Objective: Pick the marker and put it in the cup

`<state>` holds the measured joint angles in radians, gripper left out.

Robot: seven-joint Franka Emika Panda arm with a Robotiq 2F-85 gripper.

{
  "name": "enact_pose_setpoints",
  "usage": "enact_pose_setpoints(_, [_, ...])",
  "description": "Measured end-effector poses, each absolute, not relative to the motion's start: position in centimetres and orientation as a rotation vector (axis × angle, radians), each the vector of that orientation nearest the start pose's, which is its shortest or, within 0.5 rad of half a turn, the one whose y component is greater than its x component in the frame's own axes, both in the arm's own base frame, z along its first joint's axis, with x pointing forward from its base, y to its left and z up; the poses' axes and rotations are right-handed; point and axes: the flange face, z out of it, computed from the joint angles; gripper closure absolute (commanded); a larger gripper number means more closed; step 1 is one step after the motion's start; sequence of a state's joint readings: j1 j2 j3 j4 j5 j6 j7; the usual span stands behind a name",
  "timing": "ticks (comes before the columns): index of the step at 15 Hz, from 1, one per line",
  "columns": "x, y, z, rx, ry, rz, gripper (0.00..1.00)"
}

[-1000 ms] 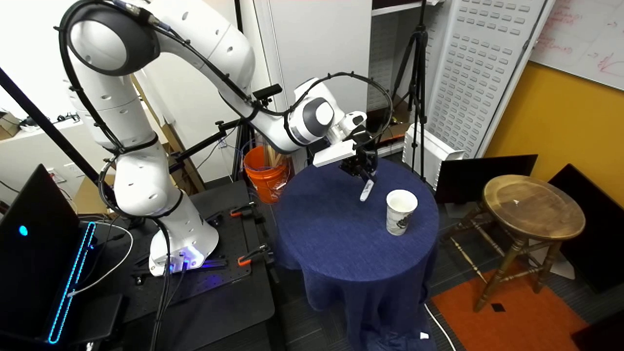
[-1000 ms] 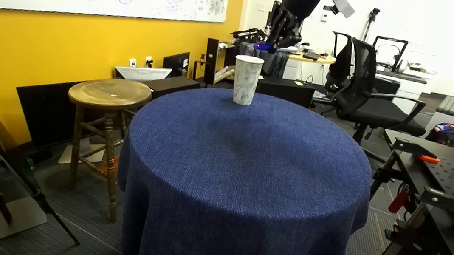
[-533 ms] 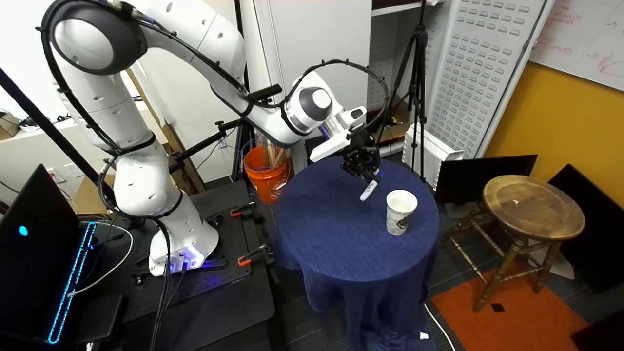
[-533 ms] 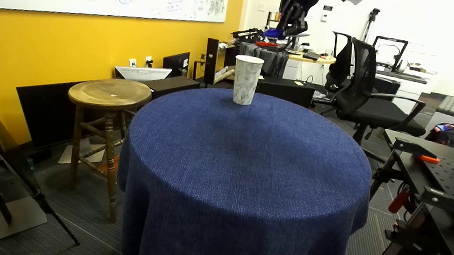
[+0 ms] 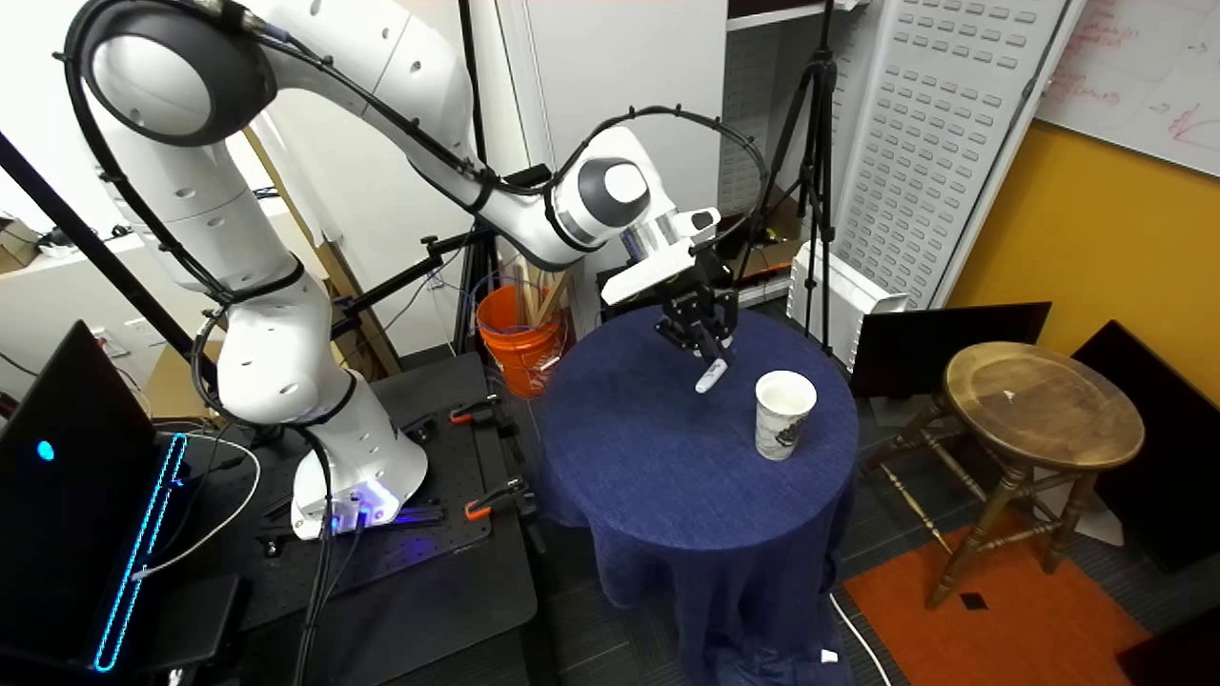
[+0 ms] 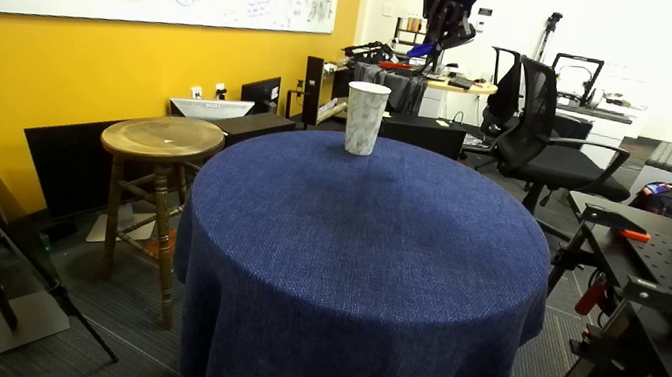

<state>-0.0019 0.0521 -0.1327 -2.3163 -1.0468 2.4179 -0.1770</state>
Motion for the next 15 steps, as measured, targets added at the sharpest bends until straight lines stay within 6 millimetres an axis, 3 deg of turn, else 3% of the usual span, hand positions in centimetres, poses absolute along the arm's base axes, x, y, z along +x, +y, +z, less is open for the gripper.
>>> enact_pose_setpoints(9, [52.5, -10.6, 34.6, 2.112, 1.031, -0.414, 0.94])
enact_pose_setpoints(15, [56.4, -11.3, 32.0, 1.981, 1.127, -0.502, 0.94])
